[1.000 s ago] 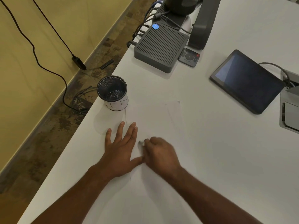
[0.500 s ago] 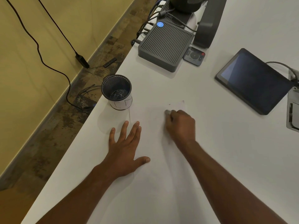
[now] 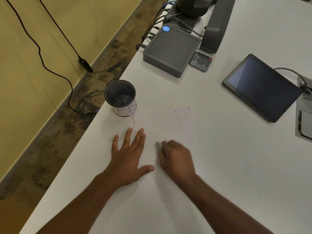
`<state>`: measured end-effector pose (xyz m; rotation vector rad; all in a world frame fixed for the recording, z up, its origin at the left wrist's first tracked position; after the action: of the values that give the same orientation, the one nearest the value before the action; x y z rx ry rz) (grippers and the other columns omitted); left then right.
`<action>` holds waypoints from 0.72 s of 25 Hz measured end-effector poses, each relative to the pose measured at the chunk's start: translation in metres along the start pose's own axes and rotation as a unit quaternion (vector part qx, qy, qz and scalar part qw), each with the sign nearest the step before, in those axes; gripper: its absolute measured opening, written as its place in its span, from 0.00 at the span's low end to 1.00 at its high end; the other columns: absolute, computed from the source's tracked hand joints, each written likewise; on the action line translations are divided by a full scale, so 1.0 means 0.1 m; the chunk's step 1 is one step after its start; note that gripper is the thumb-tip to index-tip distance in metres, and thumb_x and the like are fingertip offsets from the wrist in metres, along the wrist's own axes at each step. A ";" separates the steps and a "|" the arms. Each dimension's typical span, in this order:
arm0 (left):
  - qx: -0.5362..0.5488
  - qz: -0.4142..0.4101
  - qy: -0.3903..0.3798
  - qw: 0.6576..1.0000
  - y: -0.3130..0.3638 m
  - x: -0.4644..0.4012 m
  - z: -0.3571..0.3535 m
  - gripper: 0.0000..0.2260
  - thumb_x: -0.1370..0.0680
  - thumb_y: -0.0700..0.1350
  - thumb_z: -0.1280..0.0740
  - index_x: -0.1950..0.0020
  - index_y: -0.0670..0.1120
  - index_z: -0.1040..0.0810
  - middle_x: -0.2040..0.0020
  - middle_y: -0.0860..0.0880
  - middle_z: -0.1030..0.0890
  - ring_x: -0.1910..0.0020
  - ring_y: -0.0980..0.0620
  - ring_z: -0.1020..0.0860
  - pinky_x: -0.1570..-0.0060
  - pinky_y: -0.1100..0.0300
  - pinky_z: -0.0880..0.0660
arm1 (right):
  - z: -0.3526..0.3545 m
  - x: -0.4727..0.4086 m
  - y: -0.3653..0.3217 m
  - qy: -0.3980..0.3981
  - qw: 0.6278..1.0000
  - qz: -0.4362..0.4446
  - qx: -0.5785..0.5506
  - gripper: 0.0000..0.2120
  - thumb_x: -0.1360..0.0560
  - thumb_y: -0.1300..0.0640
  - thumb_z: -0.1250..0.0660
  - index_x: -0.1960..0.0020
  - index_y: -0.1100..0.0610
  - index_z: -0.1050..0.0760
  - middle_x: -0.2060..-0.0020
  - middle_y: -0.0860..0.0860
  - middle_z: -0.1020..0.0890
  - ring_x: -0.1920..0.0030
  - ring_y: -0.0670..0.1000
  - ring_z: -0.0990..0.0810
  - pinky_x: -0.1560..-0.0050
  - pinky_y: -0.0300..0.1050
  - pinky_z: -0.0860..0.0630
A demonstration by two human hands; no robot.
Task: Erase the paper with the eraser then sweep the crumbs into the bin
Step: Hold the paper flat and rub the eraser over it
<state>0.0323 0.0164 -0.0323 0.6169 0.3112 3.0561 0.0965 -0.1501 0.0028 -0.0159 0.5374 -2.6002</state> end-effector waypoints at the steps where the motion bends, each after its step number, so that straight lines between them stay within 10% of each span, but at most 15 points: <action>1: -0.002 0.002 0.001 1.000 0.00 0.00 0.02 0.49 0.32 0.79 0.64 0.20 0.51 0.67 0.21 0.54 0.70 0.23 0.47 0.73 0.27 0.34 0.66 | -0.02 0.06 0.02 -0.014 1.000 0.025 -0.006 0.12 0.24 0.57 0.32 0.65 0.56 0.26 0.72 0.51 0.26 0.73 0.54 0.28 0.72 0.41 0.37; 7: 0.008 0.002 0.015 1.000 -0.01 -0.01 -0.01 0.47 0.31 0.79 0.63 0.21 0.52 0.68 0.21 0.54 0.70 0.23 0.48 0.72 0.27 0.34 0.65 | 0.31 -0.05 0.52 0.058 0.972 -0.206 -0.101 0.17 0.21 0.50 0.37 0.68 0.49 0.33 0.72 0.44 0.28 0.71 0.44 0.30 0.68 0.37 0.38; 12: 0.047 -0.010 0.074 0.996 -0.01 0.03 -0.03 0.39 0.24 0.73 0.56 0.19 0.53 0.58 0.18 0.52 0.60 0.20 0.48 0.63 0.26 0.32 0.57 | 0.13 0.49 0.29 0.053 0.961 -0.136 -0.235 0.07 0.21 0.60 0.35 0.47 0.51 0.21 0.50 0.42 0.20 0.47 0.42 0.22 0.47 0.32 0.29; 18: 0.024 -0.007 0.043 0.999 0.01 0.13 -0.05 0.41 0.26 0.75 0.57 0.19 0.52 0.51 0.18 0.54 0.59 0.21 0.46 0.67 0.26 0.32 0.60 | 0.15 0.29 0.38 0.089 0.934 -0.181 -0.296 0.08 0.22 0.59 0.33 0.45 0.50 0.19 0.52 0.40 0.18 0.49 0.39 0.20 0.48 0.31 0.28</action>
<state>0.0184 0.0155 -0.0314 0.4832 0.3889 3.0749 0.0898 -0.2000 0.0003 -0.0840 1.4915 -2.6873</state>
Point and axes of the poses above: each hand's wrist, its own x-axis away from the middle knuckle, its own z-axis out of the back of the hand, y = z × x, the point moved 3 cm from there along -x, towards the middle knuckle
